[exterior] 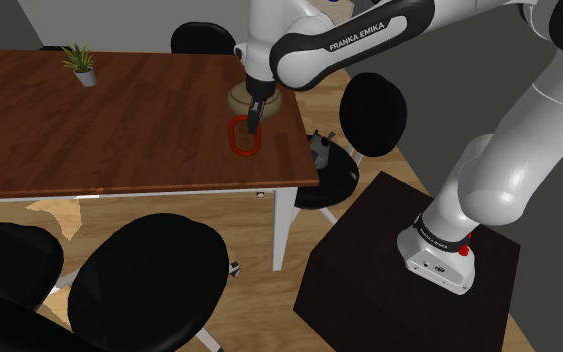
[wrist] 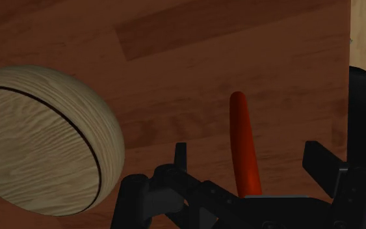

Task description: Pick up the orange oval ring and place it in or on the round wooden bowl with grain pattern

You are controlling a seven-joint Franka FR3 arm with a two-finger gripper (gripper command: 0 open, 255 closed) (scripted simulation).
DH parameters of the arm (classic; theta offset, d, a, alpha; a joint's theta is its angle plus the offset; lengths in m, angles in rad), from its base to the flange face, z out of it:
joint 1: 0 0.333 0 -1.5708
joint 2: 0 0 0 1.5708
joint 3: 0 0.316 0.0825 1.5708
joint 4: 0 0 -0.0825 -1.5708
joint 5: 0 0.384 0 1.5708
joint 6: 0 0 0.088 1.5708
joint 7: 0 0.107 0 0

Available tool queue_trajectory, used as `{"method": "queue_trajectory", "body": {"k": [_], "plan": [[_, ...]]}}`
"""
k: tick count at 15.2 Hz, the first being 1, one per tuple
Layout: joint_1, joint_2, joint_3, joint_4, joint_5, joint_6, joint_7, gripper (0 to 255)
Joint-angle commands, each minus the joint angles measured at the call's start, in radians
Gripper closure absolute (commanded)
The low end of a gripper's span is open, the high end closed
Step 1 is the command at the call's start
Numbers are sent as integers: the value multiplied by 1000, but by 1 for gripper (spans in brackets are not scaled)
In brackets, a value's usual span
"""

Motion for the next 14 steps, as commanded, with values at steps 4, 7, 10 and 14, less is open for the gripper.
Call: {"method": "queue_trajectory", "body": {"k": [4,7,10,14], "plan": [[0,3,0,-1,-1,5,1,0],[0,3,0,-1,-1,5,1,255],[0,3,0,-1,-1,5,1,255],[0,3,0,-1,-1,5,1,255]]}}
